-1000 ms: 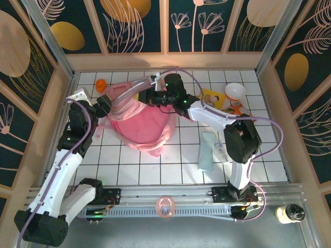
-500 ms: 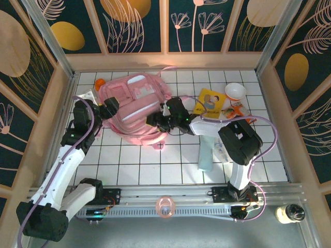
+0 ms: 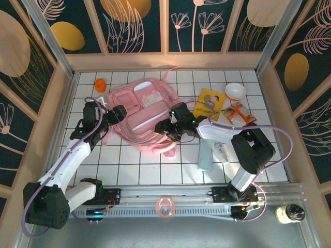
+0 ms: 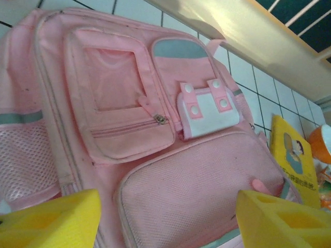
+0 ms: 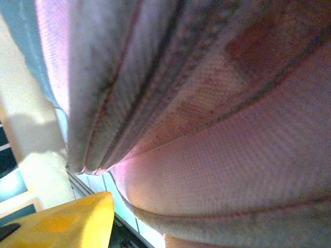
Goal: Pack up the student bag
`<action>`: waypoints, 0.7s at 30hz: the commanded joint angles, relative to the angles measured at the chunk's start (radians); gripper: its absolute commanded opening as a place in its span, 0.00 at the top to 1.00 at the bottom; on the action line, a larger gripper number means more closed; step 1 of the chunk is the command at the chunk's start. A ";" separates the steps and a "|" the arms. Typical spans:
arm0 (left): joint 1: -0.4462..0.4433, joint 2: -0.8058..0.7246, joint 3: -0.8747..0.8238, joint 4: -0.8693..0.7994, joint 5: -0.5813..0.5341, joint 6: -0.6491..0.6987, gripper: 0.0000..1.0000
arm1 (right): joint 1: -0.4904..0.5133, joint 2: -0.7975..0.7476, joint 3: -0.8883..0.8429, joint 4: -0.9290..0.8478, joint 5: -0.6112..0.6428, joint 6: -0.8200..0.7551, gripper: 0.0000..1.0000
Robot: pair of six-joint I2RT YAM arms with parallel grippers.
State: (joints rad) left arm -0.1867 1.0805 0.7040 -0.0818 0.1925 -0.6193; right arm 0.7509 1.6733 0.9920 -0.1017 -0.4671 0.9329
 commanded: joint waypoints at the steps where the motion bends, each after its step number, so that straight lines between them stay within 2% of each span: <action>1: 0.003 0.026 -0.015 0.107 0.168 -0.017 0.37 | 0.005 -0.050 0.040 -0.091 0.024 -0.025 0.41; 3: -0.002 0.044 -0.038 0.126 0.239 -0.028 0.38 | 0.000 -0.057 0.045 -0.056 0.007 -0.020 0.43; 6: -0.028 0.062 -0.073 0.107 0.252 -0.068 0.36 | -0.001 -0.054 0.059 -0.014 -0.008 -0.005 0.45; 8: -0.057 0.065 -0.100 0.085 0.229 -0.099 0.30 | 0.001 -0.044 0.072 0.003 -0.018 0.000 0.48; 11: -0.068 0.060 -0.159 0.044 0.158 -0.196 0.31 | 0.005 -0.036 0.090 0.010 -0.012 0.001 0.49; 16: -0.068 0.025 -0.305 0.157 0.184 -0.397 0.29 | 0.017 -0.029 0.101 0.038 -0.007 0.013 0.49; 21: -0.069 -0.012 -0.349 0.238 0.188 -0.463 0.29 | 0.028 -0.019 0.108 0.056 -0.009 0.016 0.49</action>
State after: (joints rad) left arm -0.2554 1.1007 0.3737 0.0517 0.3622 -0.9844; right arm 0.7673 1.6539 1.0515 -0.1089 -0.4713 0.9348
